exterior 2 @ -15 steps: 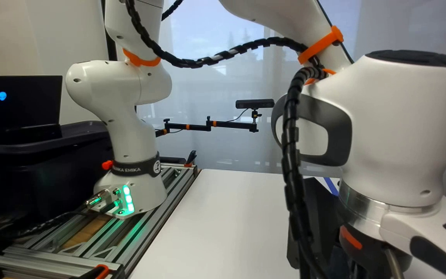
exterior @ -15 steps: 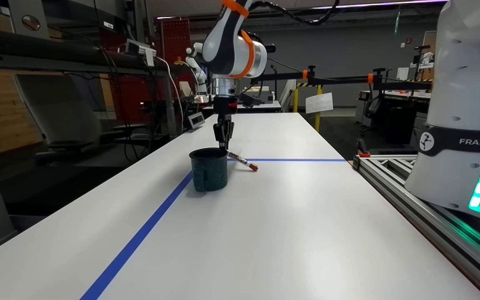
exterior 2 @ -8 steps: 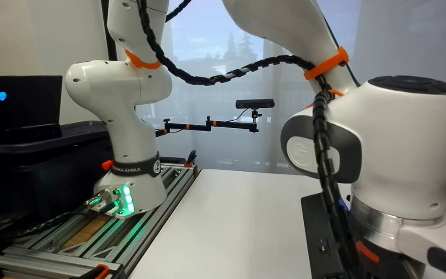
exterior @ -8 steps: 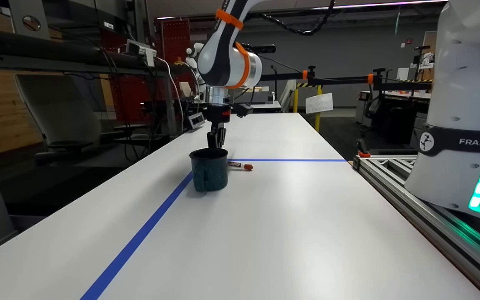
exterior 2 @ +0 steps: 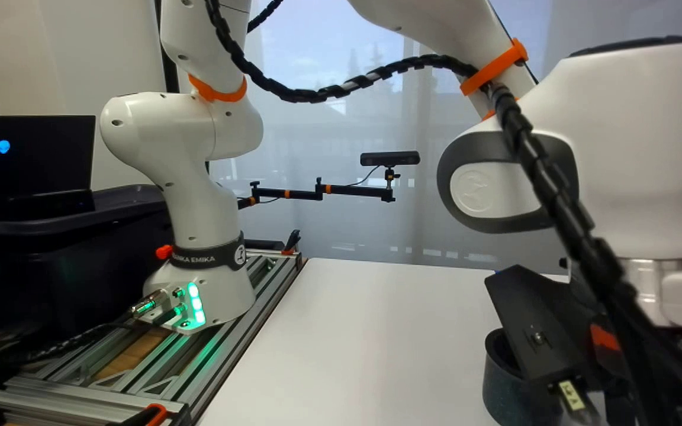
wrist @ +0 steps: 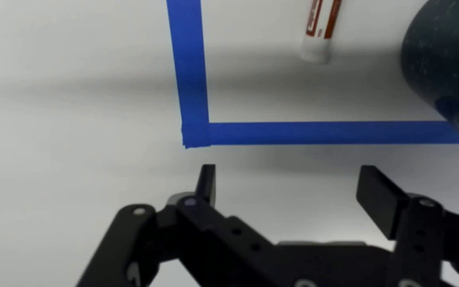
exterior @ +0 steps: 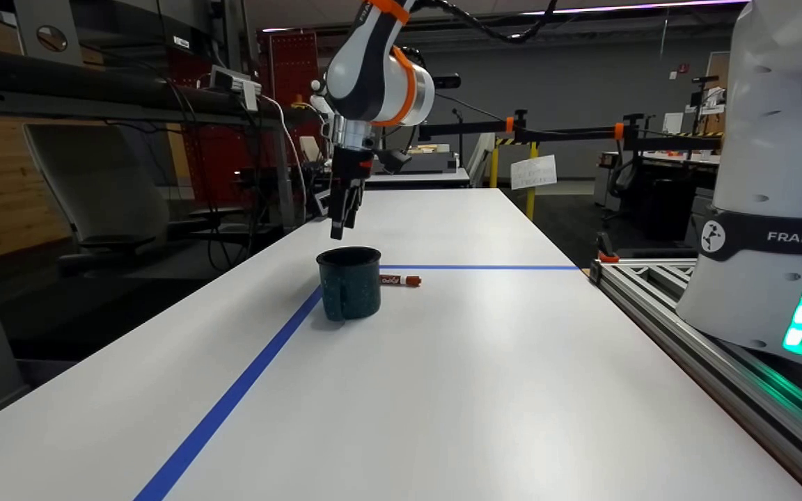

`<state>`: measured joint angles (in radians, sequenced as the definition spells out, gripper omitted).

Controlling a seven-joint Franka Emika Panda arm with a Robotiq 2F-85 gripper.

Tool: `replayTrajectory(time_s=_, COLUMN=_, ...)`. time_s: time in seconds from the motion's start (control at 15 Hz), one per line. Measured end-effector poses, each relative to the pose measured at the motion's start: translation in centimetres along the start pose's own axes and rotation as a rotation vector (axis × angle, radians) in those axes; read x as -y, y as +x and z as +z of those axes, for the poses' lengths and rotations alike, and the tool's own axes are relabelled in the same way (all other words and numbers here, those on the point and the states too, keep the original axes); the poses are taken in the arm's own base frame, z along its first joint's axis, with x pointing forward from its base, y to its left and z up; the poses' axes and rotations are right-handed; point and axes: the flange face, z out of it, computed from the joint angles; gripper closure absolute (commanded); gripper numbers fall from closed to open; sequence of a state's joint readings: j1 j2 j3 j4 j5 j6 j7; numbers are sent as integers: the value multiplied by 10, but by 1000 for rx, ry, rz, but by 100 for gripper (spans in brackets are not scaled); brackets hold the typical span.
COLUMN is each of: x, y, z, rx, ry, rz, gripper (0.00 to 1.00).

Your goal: Pick up the marker from the cup and put it on the table

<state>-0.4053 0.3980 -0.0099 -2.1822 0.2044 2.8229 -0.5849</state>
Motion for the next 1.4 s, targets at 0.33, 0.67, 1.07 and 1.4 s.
replayTrajectory(time_s=0.33, x=10, y=15, z=-47, rx=-52, ry=2, rz=9, gripper=1)
replayTrajectory(time_s=0.67, x=40, y=26, z=-96, rx=-64, ry=32, rz=-16, gripper=0)
replayTrajectory(time_s=1.07, x=77, y=26, z=-137, rx=-13, ry=46, rz=-35, gripper=0)
replayTrajectory(time_s=1.4, x=75, y=21, z=-137, rx=-7, ry=46, rz=-30, gripper=0)
